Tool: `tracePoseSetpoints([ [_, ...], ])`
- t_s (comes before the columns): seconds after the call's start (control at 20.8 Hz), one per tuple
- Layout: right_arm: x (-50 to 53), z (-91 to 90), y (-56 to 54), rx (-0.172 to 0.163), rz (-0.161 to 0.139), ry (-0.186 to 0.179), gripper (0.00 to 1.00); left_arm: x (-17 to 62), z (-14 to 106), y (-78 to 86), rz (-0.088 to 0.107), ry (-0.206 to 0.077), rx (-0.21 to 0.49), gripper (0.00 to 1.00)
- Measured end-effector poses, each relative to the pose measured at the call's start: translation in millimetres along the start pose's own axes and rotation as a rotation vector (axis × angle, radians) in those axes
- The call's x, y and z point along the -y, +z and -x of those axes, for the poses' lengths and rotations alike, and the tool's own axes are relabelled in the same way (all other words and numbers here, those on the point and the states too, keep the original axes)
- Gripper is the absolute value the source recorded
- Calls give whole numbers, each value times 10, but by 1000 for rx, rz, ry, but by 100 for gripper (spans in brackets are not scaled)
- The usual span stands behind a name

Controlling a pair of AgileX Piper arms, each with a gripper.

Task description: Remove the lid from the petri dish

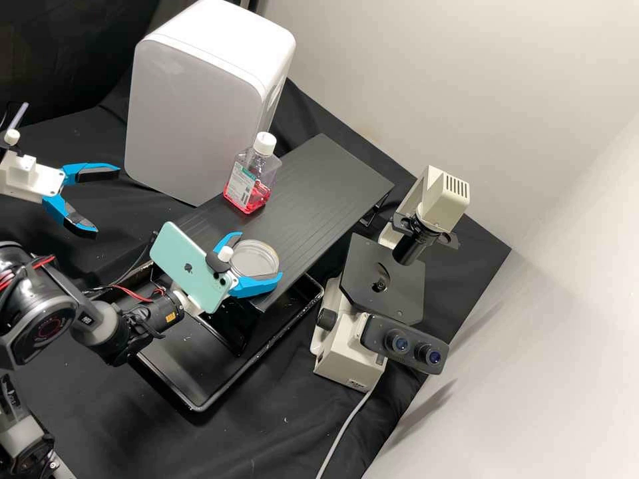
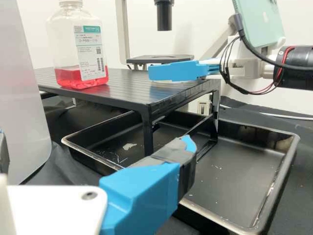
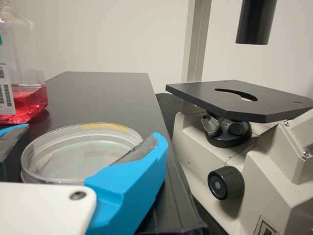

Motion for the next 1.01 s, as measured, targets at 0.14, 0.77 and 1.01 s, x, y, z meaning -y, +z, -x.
tracePoseSetpoints([
  [0.14,15,-7,4,-4,-2,5,0,0,0,0,0,0,0,100],
  [0.77,15,-7,4,-4,-2,5,100,1,-2,4,0,0,2,100],
  [1.01,-2,1,8,-3,-21,12,100,1,-2,4,0,0,2,100],
])
